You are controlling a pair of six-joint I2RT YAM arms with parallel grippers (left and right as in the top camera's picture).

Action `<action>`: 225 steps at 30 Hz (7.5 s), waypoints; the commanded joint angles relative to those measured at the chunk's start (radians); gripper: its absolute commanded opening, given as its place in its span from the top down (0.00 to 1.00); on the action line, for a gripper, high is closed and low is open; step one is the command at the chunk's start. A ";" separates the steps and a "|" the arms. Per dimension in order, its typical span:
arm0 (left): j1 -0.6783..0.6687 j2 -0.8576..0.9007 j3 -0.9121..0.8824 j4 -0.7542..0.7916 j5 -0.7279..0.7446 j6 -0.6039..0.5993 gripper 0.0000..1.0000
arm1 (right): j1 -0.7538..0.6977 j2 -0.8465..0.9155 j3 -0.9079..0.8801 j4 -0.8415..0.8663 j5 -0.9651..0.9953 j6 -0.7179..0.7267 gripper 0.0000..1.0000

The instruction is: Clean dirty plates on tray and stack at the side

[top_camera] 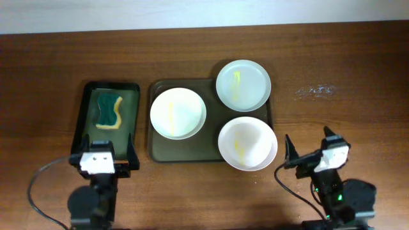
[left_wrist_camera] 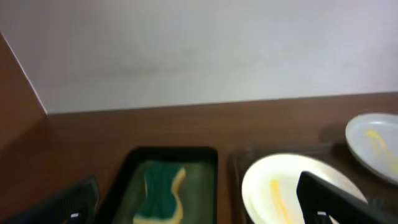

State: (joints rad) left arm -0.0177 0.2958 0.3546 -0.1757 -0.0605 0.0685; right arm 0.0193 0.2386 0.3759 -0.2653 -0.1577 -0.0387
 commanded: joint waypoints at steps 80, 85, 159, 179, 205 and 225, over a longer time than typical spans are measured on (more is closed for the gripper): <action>0.249 1.933 1.411 -0.947 0.188 0.127 0.54 | 0.484 2.060 1.350 -0.574 -0.021 0.493 0.95; 0.249 1.944 1.410 -0.933 0.188 0.127 0.63 | 0.484 2.060 1.350 -0.576 -0.021 0.492 0.96; -0.240 1.976 1.410 -0.837 0.454 -0.091 1.00 | 0.439 2.060 1.219 -0.522 -0.248 0.512 0.96; -0.244 1.976 1.410 -0.858 -0.183 -0.271 1.00 | 0.439 2.060 1.219 -0.523 -0.234 0.512 0.96; -0.276 1.976 1.410 -0.951 -0.147 -0.315 1.00 | 0.439 2.060 1.219 -0.517 -0.230 0.519 0.96; -0.280 1.976 1.416 -0.670 -0.251 -0.285 1.00 | 0.439 2.060 1.219 -0.520 -0.229 0.519 0.96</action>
State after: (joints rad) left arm -0.3336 2.2532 1.7546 -0.8867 0.1097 -0.0647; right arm 0.4366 2.2498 1.6398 -0.7475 -0.4305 0.5133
